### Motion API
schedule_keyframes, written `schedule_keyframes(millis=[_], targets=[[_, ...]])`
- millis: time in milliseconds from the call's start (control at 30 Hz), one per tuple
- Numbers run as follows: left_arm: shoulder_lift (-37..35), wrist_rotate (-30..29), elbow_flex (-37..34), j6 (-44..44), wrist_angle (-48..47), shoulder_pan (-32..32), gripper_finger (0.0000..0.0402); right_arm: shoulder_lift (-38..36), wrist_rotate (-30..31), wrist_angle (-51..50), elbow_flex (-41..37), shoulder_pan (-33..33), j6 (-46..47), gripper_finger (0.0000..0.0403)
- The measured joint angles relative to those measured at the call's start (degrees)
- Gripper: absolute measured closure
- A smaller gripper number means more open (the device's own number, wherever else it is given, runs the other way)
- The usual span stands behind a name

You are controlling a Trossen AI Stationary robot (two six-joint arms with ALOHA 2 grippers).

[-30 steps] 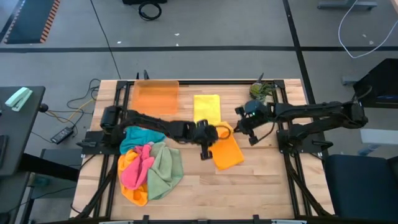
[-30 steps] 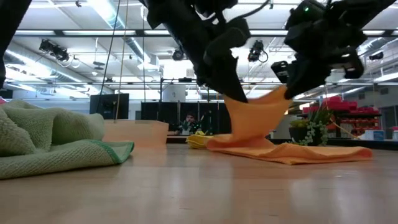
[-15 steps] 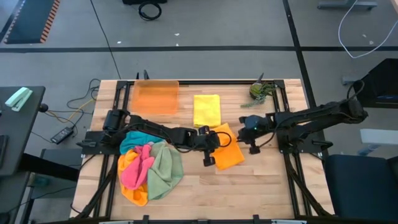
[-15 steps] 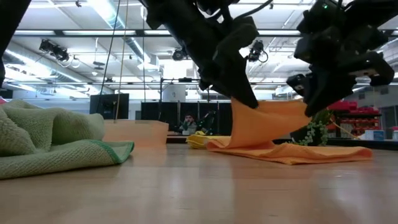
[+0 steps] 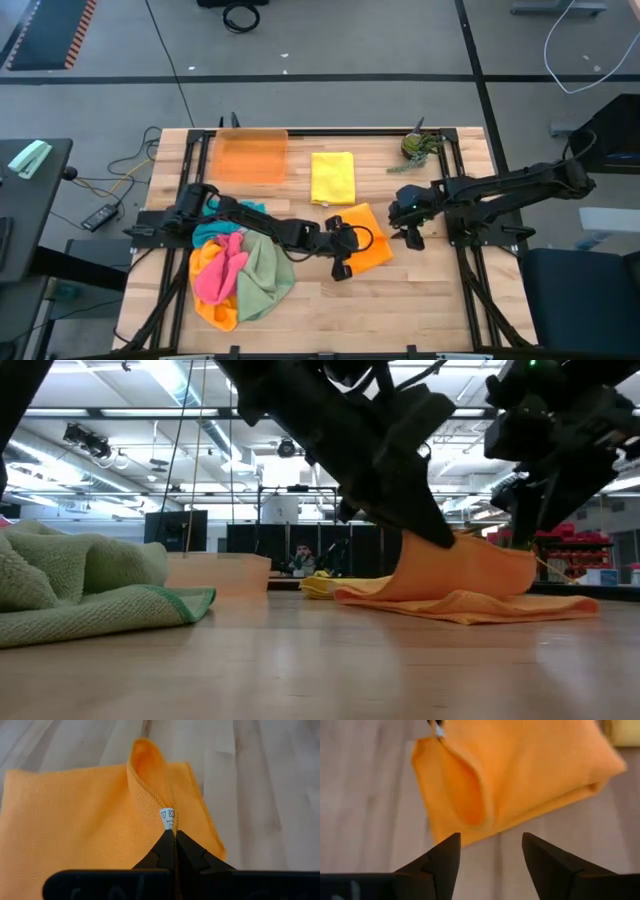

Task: Fold microfiber towels
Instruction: Fold the right orange towel

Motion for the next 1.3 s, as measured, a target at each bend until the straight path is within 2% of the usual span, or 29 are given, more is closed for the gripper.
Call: schedule_keyframes(millis=[267, 400, 500, 600, 733, 800, 967, 1200, 1300], targets=[[3.7, -1.5, 0.0, -1.2, 5.7, -1.0, 0.0396, -0.4, 0.5, 0.3, -0.2, 6.8, 5.8, 0.0194], [5.0, -1.3, 0.0, -1.1, 7.3, -1.8, 0.0396, -0.5, 4.3, 1.2, -0.2, 8.9, 8.5, 0.0201], [6.0, -1.3, 0.2, -1.1, 9.7, -2.6, 0.0396, -0.1, 9.5, 1.9, -0.2, 10.2, 12.1, 0.0213], [6.6, -1.3, 0.0, -1.1, 10.4, -3.5, 0.0396, 0.7, 12.0, 2.4, -0.2, 11.4, 13.6, 0.0256], [7.1, -1.1, 0.1, -1.6, 10.5, -4.0, 0.0396, 2.3, 11.9, 2.9, -0.3, 12.7, 13.9, 0.0361], [7.1, -1.2, 0.1, -1.9, 10.5, -3.9, 0.0396, 3.6, 11.9, 3.7, -0.3, 13.4, 14.2, 0.0391], [7.1, -1.2, 0.1, -2.0, 10.7, -3.7, 0.0385, 8.2, 11.9, 10.1, -2.3, 15.1, 15.3, 0.0398], [7.1, 1.9, 0.1, -2.6, 10.6, -3.8, 0.0394, 10.6, 11.8, 10.5, -2.4, 17.2, 16.6, 0.0400], [7.1, 2.1, 0.1, -2.6, 10.7, -3.8, 0.0382, 12.0, 11.8, 10.5, -2.4, 18.8, 16.6, 0.0400]])
